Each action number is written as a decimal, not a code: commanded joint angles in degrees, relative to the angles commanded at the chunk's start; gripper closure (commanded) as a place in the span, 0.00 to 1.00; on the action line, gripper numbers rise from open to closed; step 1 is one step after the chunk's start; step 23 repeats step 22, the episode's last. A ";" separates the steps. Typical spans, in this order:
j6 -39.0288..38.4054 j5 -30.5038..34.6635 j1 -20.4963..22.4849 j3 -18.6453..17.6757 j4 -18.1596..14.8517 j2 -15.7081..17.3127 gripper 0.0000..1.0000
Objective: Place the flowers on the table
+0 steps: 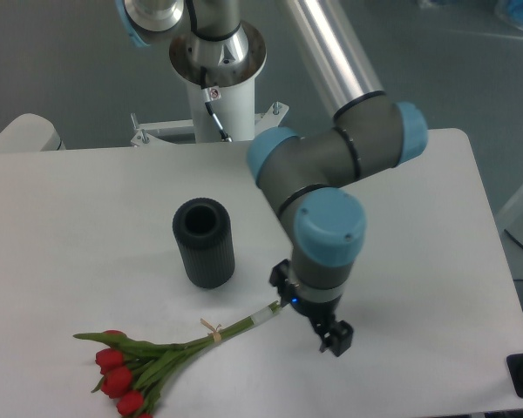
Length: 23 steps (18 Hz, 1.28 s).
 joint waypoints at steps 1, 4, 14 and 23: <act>2.82 0.09 0.88 -0.09 -0.09 0.09 0.00; 9.15 0.18 3.43 -0.62 0.09 -0.26 0.00; 17.35 4.75 7.30 -1.94 0.17 -2.46 0.00; 17.35 4.66 7.30 -2.55 0.79 -2.81 0.00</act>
